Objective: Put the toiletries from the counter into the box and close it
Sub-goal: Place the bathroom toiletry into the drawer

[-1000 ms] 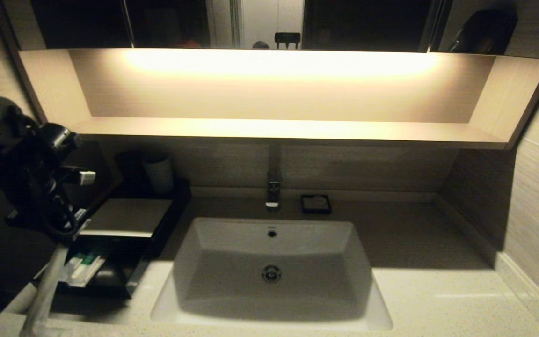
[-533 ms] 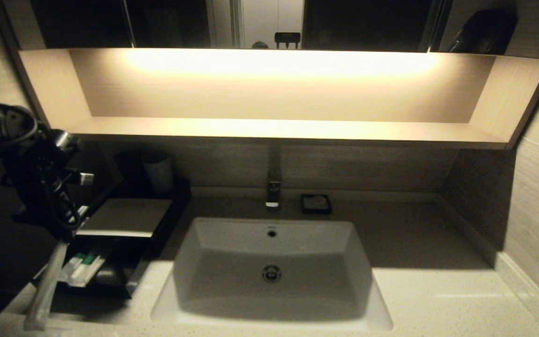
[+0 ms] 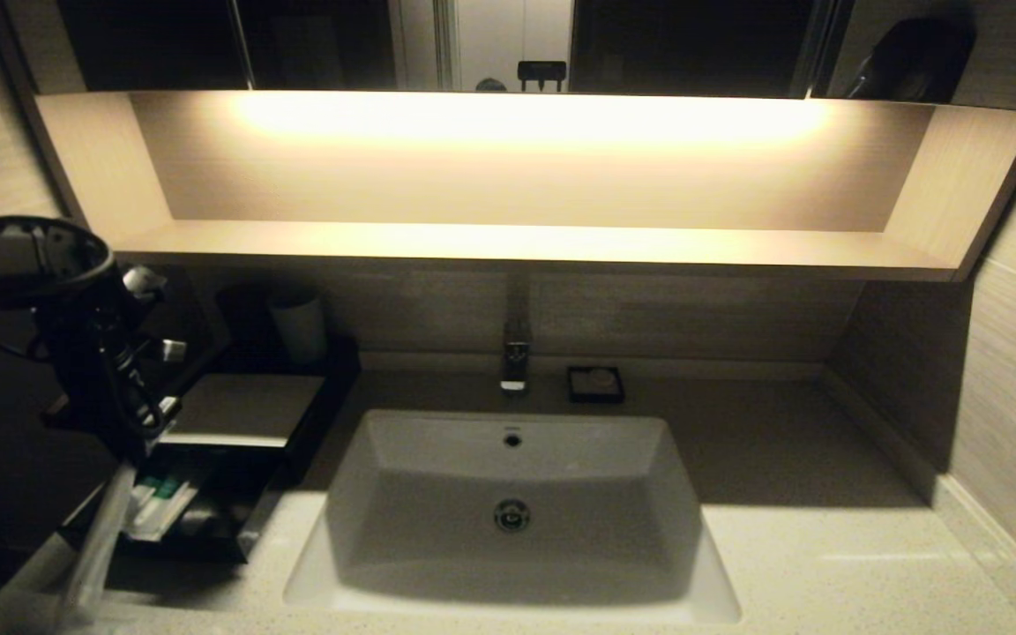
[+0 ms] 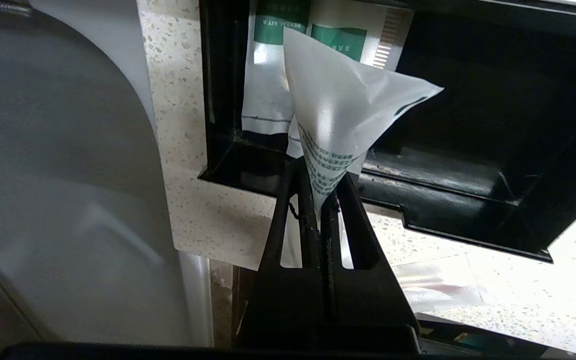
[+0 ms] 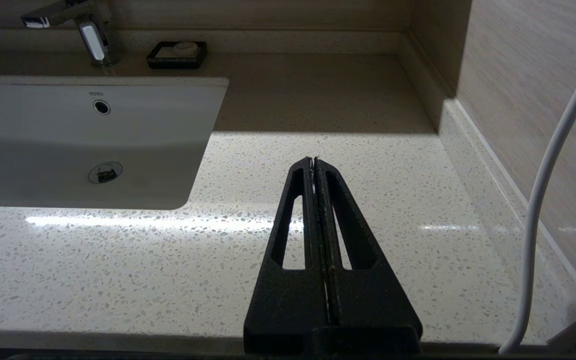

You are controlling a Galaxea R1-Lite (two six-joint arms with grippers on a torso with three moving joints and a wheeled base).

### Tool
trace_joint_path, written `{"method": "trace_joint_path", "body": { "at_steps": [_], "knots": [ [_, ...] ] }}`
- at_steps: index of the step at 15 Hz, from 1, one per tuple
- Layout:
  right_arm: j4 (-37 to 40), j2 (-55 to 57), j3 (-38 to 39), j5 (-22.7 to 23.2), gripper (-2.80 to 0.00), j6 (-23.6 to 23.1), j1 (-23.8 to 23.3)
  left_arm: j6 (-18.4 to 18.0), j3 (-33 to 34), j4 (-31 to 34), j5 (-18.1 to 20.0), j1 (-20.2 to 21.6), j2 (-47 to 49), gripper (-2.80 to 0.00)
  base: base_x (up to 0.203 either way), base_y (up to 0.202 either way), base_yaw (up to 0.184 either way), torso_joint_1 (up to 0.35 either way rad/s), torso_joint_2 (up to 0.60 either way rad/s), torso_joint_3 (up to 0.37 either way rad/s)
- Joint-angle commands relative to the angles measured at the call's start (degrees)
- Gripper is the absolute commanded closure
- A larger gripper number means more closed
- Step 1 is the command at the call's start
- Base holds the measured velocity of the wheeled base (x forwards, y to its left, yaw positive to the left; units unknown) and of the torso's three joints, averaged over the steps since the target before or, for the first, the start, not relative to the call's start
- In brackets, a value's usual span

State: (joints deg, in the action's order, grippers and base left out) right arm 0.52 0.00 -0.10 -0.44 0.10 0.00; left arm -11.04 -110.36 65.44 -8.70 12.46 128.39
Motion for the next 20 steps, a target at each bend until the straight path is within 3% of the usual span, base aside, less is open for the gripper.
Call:
{"method": "trace_joint_path", "body": {
  "at_steps": [1, 7, 8, 20],
  "knots": [
    [0.00, 0.00, 0.01, 0.00, 0.00, -0.01, 0.01, -0.12, -0.03, 0.39, -0.08, 0.02, 0.74, 0.00, 0.000, 0.000, 0.000, 0.000, 0.00, 0.000],
    [0.00, 0.00, 0.01, 0.00, 0.00, -0.01, 0.00, -0.21, -0.47, 0.83, -0.08, 0.02, 2.22, 0.00, 0.000, 0.000, 0.000, 0.000, 0.00, 0.000],
    [0.00, 0.00, 0.01, 0.00, 0.00, -0.01, 0.00, -0.21, -0.47, 0.83, -0.08, 0.02, 2.22, -2.80, 0.000, 0.000, 0.000, 0.000, 0.00, 0.000],
    [0.00, 0.00, 0.01, 0.00, 0.00, -0.01, 0.00, -0.05, -0.56, 1.49, -0.08, -0.54, -0.11, -2.80, 0.000, 0.000, 0.000, 0.000, 0.00, 0.000]
  ]
}}
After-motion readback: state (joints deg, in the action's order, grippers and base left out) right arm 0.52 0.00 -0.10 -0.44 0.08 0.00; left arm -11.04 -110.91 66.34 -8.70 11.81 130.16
